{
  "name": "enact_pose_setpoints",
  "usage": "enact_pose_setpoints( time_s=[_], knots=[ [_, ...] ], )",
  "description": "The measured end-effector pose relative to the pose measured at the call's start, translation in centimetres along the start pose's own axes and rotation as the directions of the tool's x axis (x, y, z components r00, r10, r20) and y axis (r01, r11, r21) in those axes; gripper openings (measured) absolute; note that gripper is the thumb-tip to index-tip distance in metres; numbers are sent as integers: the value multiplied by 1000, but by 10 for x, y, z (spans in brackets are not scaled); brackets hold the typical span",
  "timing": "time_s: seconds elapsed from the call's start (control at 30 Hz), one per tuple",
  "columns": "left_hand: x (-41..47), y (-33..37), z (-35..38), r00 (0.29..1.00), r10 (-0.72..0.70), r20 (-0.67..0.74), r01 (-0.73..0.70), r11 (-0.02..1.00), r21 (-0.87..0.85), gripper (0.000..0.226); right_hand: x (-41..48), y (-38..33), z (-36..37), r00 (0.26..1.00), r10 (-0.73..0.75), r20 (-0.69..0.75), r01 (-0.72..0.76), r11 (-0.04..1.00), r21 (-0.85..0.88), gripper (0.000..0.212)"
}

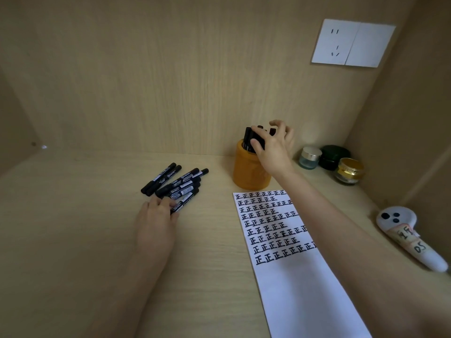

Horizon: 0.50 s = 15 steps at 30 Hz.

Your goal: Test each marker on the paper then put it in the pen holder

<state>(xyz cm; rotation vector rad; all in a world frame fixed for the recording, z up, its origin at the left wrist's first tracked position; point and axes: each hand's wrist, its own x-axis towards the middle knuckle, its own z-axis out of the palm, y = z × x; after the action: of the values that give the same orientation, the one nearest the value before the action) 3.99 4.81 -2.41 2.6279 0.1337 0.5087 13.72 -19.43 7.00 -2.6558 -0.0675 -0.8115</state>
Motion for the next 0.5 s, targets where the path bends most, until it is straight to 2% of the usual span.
enact_pose_setpoints(
  time_s=[0.2, 0.3, 0.4, 0.43, 0.5],
  knots=[
    [-6, 4, -1, 1000, -1, -7, 0, 992, -126, 22, -11, 3, -3, 1000, -15, 9, 14, 997, 77, 48],
    [-12, 14, -7, 999, -15, -37, 4, 956, -293, 21, -23, 0, -8, 999, 13, -53, -4, 985, 172, 53],
    [-17, 26, -13, 1000, 0, -25, -12, 885, -466, 17, -45, -8, -14, 992, 51, -114, -14, 953, 302, 45],
    [-18, 31, -15, 1000, 7, -6, -9, 854, -520, 17, -55, -11, -16, 994, 68, -91, -30, 932, 362, 42],
    [-24, 42, -19, 997, 53, 54, -11, 805, -594, 16, -76, -19, -23, 994, 95, 57, -111, 841, 530, 41]
  ],
)
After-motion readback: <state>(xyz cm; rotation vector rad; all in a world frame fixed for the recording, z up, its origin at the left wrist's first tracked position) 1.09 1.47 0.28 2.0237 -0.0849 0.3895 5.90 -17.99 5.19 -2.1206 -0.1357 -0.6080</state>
